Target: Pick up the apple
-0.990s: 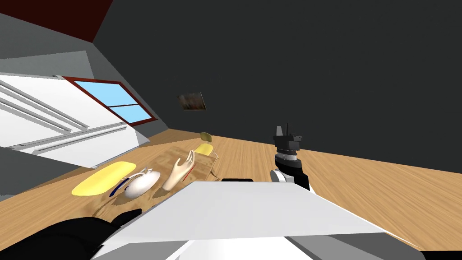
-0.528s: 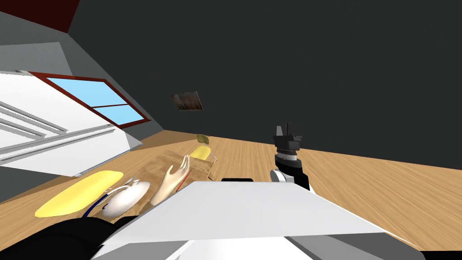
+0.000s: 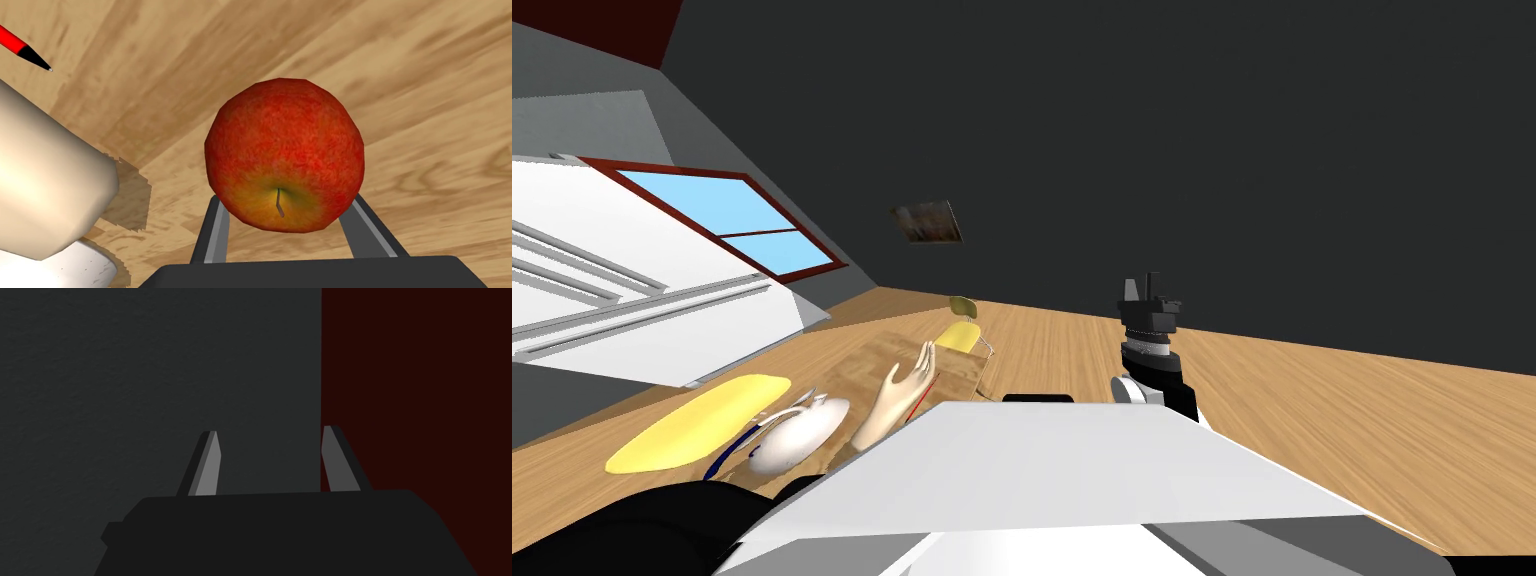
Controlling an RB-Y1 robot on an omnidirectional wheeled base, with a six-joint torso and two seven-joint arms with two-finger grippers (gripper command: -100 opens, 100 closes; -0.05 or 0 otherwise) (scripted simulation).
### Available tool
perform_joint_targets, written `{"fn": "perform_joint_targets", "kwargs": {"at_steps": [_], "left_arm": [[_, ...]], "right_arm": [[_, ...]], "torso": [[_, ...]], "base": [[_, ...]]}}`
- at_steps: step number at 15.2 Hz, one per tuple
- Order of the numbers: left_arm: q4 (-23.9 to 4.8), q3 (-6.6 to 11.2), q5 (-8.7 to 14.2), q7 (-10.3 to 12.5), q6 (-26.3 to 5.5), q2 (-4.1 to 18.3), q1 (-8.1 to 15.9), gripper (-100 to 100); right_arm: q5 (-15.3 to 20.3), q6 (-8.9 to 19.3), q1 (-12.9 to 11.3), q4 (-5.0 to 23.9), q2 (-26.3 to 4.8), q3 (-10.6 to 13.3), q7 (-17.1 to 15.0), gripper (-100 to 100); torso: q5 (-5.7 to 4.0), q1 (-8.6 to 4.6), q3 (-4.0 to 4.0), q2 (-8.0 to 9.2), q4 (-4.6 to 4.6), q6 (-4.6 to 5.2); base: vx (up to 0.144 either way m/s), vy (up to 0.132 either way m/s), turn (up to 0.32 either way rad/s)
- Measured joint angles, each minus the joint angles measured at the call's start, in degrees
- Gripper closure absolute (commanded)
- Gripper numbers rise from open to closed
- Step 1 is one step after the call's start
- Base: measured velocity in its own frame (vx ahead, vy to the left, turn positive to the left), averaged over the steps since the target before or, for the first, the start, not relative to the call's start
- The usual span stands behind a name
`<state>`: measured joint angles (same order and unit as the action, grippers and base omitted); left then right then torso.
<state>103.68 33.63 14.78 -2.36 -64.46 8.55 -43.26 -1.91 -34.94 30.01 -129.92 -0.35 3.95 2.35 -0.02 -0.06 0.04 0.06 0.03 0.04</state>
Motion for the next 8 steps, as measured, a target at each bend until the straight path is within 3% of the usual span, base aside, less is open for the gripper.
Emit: {"fn": "perform_joint_targets", "kwargs": {"at_steps": [3,8], "left_arm": [[0.0,0.01,0.0,0.0,0.0,0.0,0.0,100],[3.7,1.05,1.1,-0.3,-2.7,0.1,-1.7,100]], "right_arm": [[0.0,0.0,0.0,0.0,0.0,0.0,0.0,0],[0.0,0.0,0.0,0.0,0.0,0.0,0.0,0]], "torso": [[0.0,-0.03,-0.03,-0.03,-0.03,-0.02],[-0.05,-0.22,-0.11,-0.16,-0.06,-0.03]], "base": [[0.004,-0.006,-0.005],[0.027,-0.03,-0.008]]}}
